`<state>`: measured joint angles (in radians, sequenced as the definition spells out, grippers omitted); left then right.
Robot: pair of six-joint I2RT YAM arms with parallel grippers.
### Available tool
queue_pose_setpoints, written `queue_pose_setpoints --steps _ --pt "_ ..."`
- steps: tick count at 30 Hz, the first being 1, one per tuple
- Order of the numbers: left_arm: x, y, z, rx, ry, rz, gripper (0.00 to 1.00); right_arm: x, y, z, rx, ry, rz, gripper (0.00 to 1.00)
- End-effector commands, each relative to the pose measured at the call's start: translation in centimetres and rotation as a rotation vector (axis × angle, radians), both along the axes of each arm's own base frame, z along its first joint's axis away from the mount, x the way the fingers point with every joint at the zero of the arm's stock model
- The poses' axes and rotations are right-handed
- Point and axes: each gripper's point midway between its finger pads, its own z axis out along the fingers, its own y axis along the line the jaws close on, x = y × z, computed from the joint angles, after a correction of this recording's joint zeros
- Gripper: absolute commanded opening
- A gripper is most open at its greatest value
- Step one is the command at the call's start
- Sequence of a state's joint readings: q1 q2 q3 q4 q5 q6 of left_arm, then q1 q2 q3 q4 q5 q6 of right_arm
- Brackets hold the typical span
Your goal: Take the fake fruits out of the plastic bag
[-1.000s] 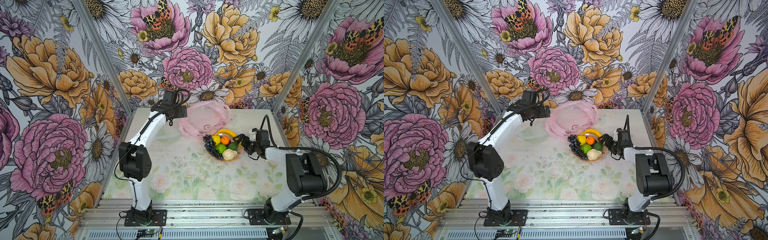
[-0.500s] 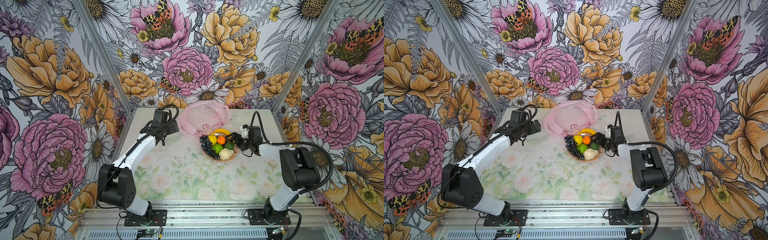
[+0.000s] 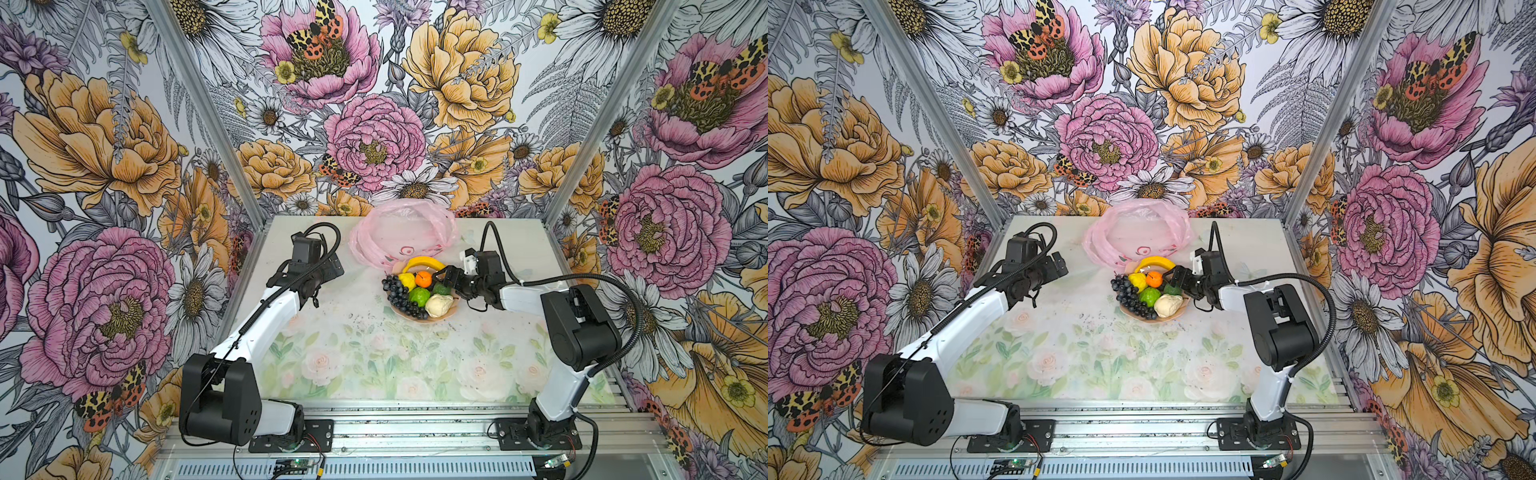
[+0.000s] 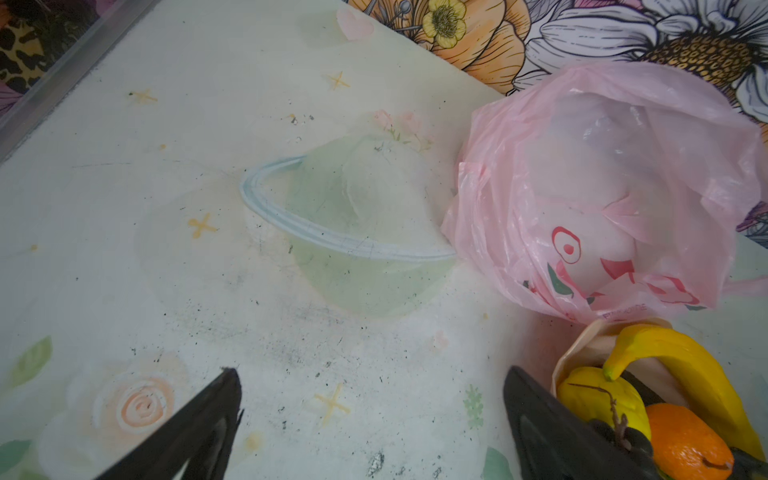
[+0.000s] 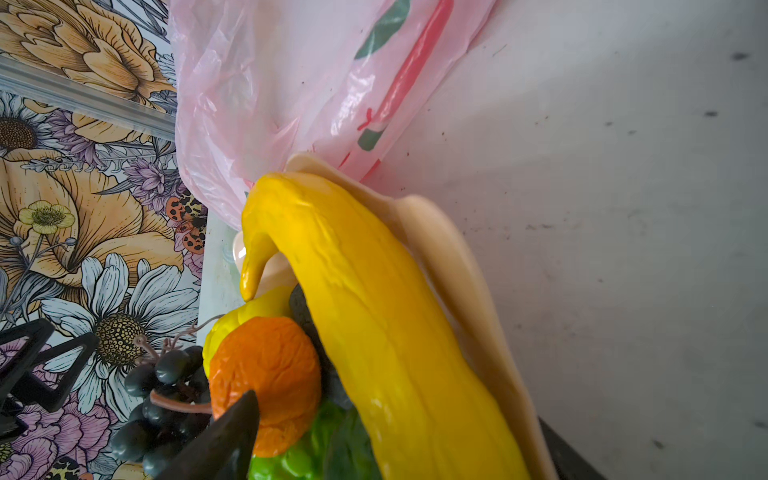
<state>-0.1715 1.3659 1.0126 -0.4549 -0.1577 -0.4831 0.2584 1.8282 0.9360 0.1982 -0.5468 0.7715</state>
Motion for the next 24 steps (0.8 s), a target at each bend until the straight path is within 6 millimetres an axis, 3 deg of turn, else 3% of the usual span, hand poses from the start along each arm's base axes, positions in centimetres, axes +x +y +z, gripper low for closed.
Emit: queue_pose_setpoints --steps 1,7,13,18,24 --pt "-0.1 1.0 1.1 -0.014 -0.05 0.046 0.98 1.1 1.9 1.3 0.033 -0.047 0.016 0.9" --pt "-0.2 1.7 0.5 -0.009 -0.048 0.063 0.99 1.2 2.5 1.5 0.037 -0.05 0.007 0.9" --pt "-0.1 2.1 0.2 -0.026 -0.046 0.094 0.99 0.9 0.6 1.6 -0.027 -0.057 -0.051 0.99" --pt "0.2 2.3 0.4 -0.03 -0.068 0.113 0.99 0.7 -0.9 2.1 -0.048 -0.064 -0.076 0.99" --pt "-1.0 4.1 3.4 -0.006 -0.196 0.237 0.99 -0.3 -3.8 5.2 -0.123 -0.144 -0.142 0.99"
